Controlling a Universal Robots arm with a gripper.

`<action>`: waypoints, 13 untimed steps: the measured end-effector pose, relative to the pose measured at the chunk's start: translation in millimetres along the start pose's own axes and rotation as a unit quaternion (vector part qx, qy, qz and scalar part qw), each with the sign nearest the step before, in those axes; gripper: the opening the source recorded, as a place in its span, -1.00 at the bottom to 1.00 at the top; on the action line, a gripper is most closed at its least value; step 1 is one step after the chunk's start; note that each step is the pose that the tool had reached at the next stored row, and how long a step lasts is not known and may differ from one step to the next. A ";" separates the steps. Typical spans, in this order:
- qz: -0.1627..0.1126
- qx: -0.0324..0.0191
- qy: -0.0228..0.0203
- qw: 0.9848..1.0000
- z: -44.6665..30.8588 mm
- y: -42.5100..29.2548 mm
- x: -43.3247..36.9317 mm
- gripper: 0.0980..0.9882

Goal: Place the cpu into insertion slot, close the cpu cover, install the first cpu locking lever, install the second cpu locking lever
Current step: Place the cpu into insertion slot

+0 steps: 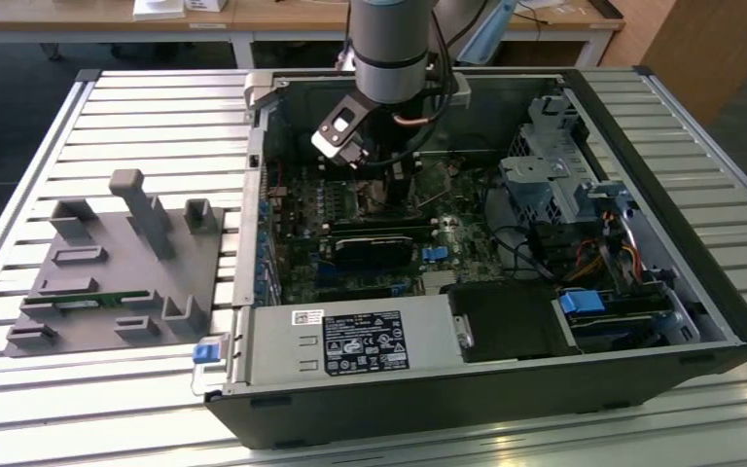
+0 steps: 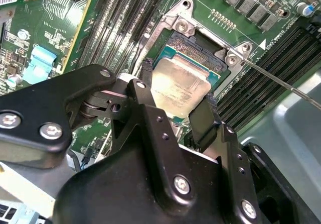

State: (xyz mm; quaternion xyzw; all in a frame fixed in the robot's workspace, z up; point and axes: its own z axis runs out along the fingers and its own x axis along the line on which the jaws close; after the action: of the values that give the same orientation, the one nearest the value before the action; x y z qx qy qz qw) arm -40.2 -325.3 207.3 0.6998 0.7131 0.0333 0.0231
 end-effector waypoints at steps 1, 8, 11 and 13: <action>0.000 0.000 0.000 1.000 0.2 0.0 0.0 0.00; 0.000 0.001 0.000 1.000 4.5 -0.3 0.8 0.00; 0.000 0.001 0.000 1.000 6.1 -0.4 1.0 0.00; 0.000 0.001 -0.001 1.000 6.4 -0.5 1.1 0.00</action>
State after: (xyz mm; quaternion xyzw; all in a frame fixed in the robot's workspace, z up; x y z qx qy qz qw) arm -40.3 -324.1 200.9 0.6998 0.7132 0.0324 0.0231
